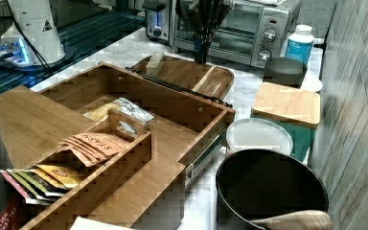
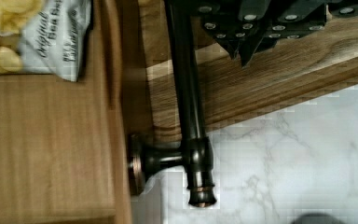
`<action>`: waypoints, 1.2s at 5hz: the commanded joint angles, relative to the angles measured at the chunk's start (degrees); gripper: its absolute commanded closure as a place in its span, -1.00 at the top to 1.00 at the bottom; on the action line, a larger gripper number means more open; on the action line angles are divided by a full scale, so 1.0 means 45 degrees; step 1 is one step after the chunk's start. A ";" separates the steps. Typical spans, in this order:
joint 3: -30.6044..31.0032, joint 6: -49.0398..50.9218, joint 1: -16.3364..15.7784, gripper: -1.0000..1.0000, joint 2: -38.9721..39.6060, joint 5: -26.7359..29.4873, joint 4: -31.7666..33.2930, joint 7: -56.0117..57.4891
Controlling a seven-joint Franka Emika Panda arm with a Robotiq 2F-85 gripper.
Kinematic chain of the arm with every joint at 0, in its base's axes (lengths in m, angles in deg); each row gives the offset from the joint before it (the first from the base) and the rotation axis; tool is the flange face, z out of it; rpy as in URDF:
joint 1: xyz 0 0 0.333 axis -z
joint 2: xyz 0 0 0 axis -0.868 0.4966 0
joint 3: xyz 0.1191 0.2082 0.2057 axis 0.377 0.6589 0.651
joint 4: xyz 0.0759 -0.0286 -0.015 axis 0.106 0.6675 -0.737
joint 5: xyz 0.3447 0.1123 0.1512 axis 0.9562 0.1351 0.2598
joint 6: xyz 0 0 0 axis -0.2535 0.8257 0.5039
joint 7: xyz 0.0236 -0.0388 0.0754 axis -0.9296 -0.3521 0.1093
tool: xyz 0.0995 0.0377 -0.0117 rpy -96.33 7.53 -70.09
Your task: Close the drawer.
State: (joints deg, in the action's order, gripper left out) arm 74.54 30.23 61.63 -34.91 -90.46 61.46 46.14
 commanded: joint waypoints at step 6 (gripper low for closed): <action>-0.0122 -0.2851 -0.0058 -1.00 0.0462 -0.1151 0.1883 0.0102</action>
State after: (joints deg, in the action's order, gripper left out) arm 74.89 16.13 60.09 -30.99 -95.59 72.43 44.58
